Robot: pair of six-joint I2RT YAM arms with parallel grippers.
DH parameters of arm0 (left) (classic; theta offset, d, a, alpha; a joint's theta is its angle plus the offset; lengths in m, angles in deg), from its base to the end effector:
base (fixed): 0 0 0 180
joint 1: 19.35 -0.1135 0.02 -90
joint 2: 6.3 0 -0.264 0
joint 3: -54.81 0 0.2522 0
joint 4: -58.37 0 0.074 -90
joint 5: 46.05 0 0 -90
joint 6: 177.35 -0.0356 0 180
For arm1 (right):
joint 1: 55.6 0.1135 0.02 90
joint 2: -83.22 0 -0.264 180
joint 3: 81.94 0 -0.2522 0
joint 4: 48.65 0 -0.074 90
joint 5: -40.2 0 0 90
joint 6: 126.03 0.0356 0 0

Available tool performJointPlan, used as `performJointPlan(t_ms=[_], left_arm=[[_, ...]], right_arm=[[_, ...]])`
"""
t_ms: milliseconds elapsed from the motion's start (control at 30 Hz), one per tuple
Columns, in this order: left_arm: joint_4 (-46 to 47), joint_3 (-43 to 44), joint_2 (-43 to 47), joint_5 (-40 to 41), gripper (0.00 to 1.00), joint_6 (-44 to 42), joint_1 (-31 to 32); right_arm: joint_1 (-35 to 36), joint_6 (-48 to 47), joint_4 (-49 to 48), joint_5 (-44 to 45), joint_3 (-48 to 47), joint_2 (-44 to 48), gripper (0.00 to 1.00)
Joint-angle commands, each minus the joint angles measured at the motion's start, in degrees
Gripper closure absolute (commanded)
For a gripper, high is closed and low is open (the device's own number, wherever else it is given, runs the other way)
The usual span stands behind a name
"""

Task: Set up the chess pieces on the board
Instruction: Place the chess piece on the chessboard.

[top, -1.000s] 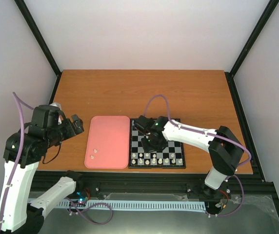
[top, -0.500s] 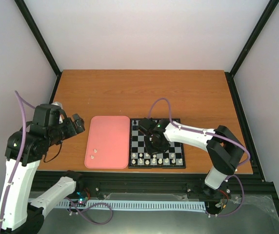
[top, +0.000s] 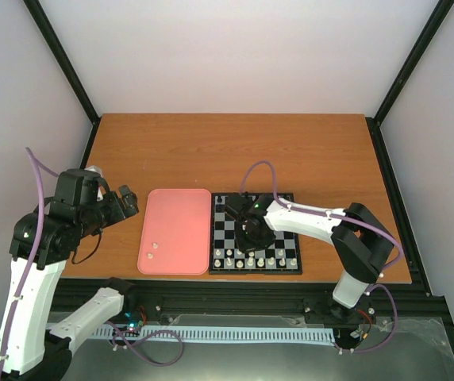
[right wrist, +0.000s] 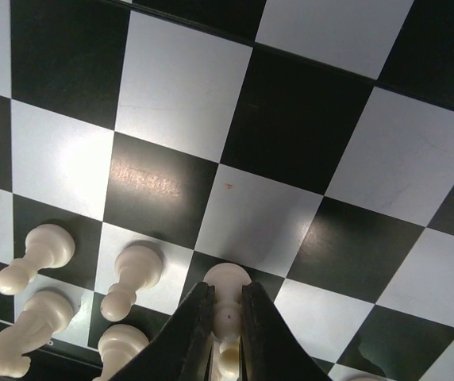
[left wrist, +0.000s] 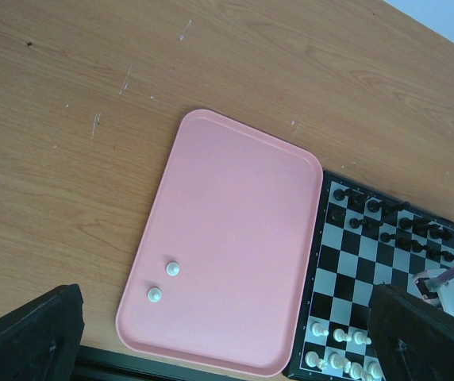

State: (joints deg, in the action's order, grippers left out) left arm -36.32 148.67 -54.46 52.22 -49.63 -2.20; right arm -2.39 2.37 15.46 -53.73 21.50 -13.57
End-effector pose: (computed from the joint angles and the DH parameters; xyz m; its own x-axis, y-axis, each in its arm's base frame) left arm 0.0891 -0.0222 0.4083 -0.6937 -0.4195 -0.5855 -0.2817 0.9061 -0.3156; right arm 0.1769 0.2406 0.1795 -0.9658 -0.2568 -0.0349 -0.2591 0.9590 0.1147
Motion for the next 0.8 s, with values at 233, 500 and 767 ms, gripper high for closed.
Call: performJointPlan(t_ms=[233, 500, 767], left_arm=[[0.4, 0.2, 0.7, -0.1, 0.00, -0.4, 0.0], [0.7, -0.3, 1.0, -0.2, 0.00, -0.3, 0.0], [1.1, -1.6, 2.1, -0.4, 0.00, -0.4, 0.0]], right_arm=[[-0.5, -0.3, -0.1, -0.4, 0.1, -1.7, 0.90], [-0.5, 0.4, 0.4, 1.7, -0.9, -1.1, 0.89], [-0.7, 1.5, 2.2, 6.8, -4.5, -1.3, 0.89]])
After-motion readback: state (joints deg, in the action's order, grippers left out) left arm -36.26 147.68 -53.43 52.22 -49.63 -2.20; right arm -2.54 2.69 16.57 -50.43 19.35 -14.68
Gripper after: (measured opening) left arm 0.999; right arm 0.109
